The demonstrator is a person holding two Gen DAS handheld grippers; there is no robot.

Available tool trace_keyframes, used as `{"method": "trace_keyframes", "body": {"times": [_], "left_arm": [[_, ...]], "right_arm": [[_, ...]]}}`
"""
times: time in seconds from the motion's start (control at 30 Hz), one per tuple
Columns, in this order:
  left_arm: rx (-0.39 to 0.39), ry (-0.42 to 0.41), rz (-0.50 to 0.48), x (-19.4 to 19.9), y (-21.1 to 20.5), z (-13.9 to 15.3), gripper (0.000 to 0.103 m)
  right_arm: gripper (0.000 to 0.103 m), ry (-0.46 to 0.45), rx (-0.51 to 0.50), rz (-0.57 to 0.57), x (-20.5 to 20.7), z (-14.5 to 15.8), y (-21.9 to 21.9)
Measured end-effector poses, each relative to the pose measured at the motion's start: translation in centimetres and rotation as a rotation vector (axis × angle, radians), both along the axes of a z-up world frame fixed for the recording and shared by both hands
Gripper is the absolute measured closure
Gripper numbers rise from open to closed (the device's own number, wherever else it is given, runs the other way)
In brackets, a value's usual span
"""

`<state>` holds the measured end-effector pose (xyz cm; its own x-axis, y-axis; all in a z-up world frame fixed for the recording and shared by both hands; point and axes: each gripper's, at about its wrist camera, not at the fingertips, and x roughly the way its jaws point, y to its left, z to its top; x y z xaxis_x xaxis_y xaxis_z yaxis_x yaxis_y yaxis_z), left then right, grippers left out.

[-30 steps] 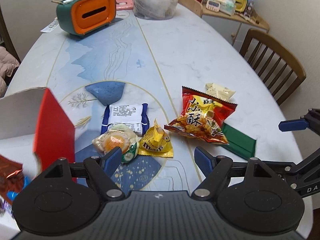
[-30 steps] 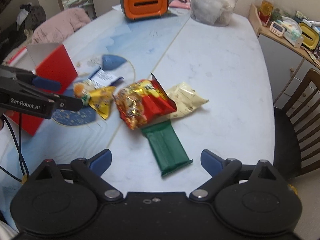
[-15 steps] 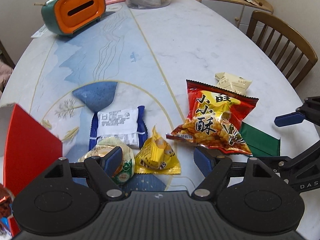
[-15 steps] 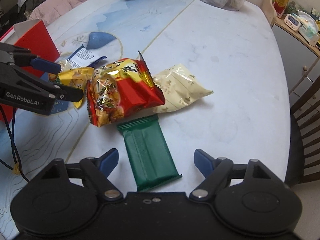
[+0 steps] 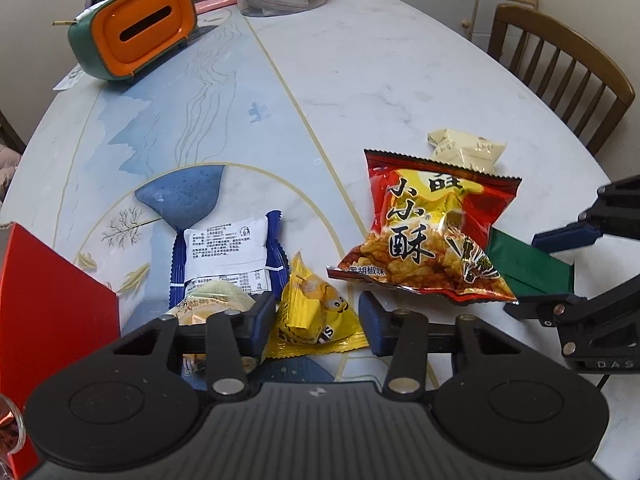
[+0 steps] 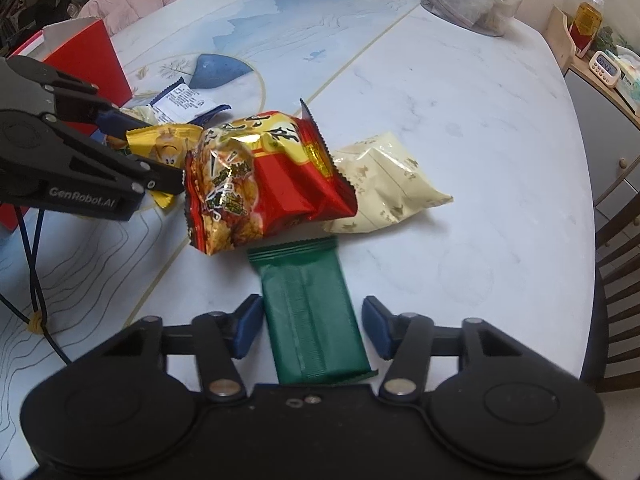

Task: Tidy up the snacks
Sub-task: 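Grasp the green bar with the right tool while the left tool grasps the yellow M&M's packet, then carry the green bar and yellow M&M's packet with both tools over the box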

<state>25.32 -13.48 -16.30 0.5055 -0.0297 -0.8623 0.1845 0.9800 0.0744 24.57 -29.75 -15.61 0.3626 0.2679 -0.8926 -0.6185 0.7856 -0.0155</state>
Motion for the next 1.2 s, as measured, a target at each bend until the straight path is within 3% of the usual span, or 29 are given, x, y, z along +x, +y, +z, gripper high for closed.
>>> {"method": "trace_keyframes", "body": {"times": [0.23,0.73,1.2], "left_arm": [[-0.016,-0.015,0.013,-0.5,0.1,0.5,0.077],[-0.107,-0.007,0.065,-3.3,1.7,2.4,0.081],[-0.201,-0.021,0.09,-7.9,4.8,6.9,0.081]], "right_arm": [[0.058,-0.014,-0.005,-0.017,-0.5,0.1,0.0],[0.059,-0.006,0.074,-0.126,-3.8,2.6,-1.6],[0.058,-0.004,0.111,-0.167,-7.8,7.4,-0.1]]}}
